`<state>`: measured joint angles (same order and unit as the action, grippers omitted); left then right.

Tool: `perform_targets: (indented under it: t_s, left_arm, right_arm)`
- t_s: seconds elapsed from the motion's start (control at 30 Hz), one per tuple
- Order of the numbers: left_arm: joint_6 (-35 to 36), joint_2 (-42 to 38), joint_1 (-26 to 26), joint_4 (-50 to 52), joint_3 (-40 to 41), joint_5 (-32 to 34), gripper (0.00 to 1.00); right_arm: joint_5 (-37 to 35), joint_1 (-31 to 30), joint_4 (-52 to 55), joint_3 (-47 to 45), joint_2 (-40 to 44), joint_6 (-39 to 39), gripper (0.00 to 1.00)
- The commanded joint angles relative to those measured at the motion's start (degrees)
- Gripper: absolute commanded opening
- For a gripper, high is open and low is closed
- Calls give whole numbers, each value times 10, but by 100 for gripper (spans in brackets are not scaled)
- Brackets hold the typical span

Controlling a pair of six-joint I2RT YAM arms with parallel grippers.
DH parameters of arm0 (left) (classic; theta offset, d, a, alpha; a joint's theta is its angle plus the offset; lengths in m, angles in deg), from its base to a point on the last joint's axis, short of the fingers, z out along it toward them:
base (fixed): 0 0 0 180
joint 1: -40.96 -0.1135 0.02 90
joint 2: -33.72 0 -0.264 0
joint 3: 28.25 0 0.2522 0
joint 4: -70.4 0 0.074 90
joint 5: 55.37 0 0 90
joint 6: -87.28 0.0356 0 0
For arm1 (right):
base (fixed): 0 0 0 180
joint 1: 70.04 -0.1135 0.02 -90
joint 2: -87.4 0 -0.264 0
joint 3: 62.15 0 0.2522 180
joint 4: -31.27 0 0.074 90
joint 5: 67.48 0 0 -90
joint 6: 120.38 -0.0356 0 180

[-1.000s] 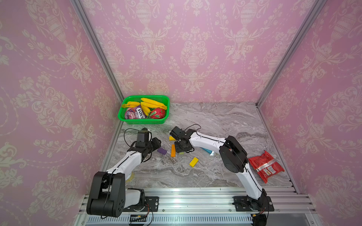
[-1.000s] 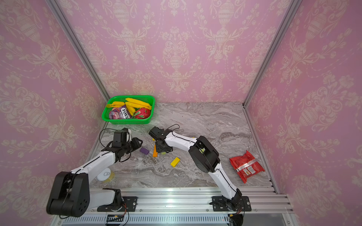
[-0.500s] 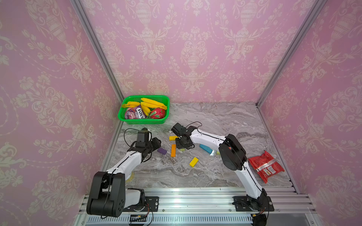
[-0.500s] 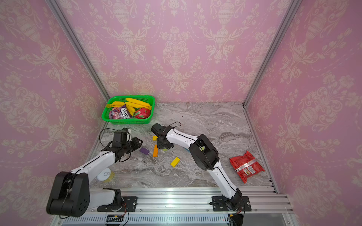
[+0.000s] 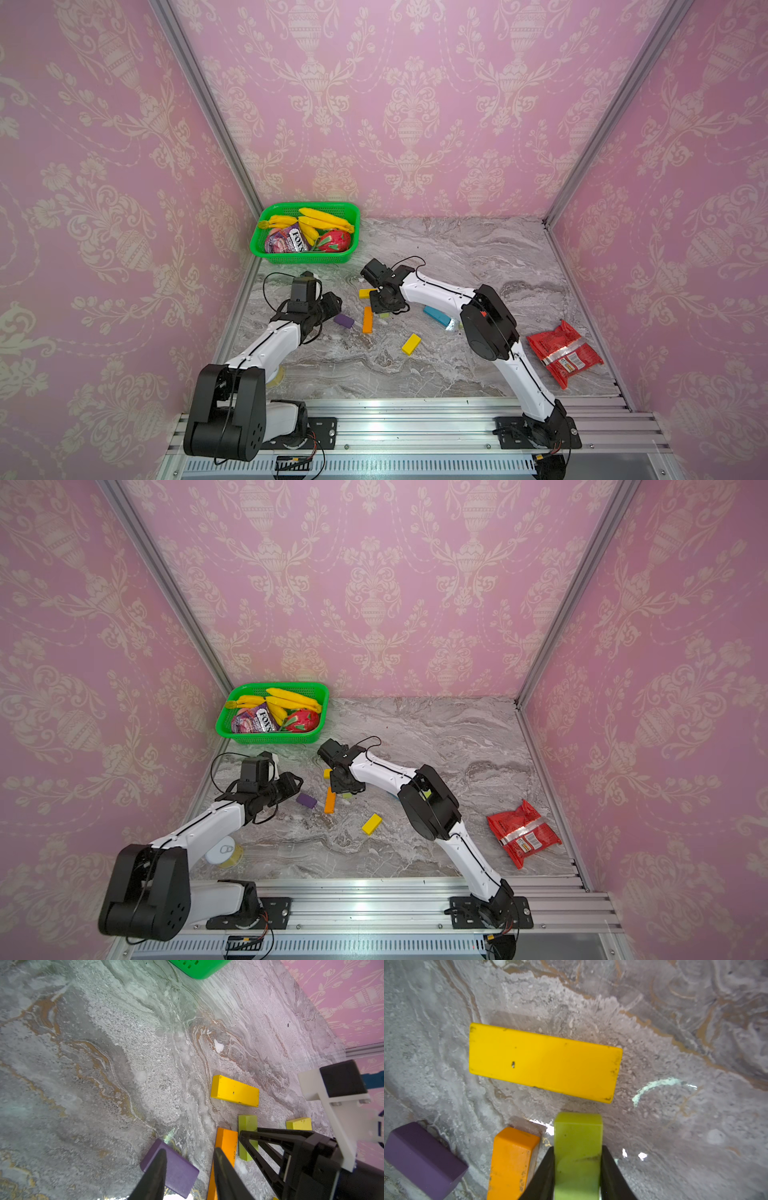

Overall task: Assemble the letter p with building blocks
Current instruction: Assemble the building block at the center of the board.

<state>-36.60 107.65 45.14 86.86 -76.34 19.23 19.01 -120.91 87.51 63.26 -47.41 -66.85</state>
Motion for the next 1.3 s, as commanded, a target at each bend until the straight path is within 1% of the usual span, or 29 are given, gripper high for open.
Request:
perform_targets:
  t_s: [0.0,0.13,0.33,0.87,0.97,1.07,1.1,1.13,1.23,1.27]
  left_arm:
    - [11,9,-6,2,0,-16,40]
    - [9,13,-6,1,0,-19,40]
    - [7,11,-6,5,-3,-21,40]
    - [8,4,-6,10,-4,-25,40]
    - [10,3,-6,12,-3,-24,40]
    - [10,3,-6,13,-2,-24,40]
    - [9,3,-6,13,-2,-24,40]
    - [9,3,-6,13,-2,-26,40]
    - [2,4,-6,7,2,-37,40]
    - [-1,5,-5,4,5,-43,40]
  right_arm:
    - [-20,2,14,0,-25,-8,21]
    - [-35,2,19,1,-26,-11,21]
    - [-39,4,19,8,-29,-12,22]
    - [-28,8,19,37,-50,-17,23]
    - [-30,7,21,37,-50,-18,28]
    - [-32,8,19,31,-44,-20,39]
    - [-32,6,14,24,-38,-19,40]
    - [-33,5,0,7,-26,-21,42]
    - [-34,1,-72,-73,33,-24,52]
    - [-37,1,-96,-101,56,-23,53]
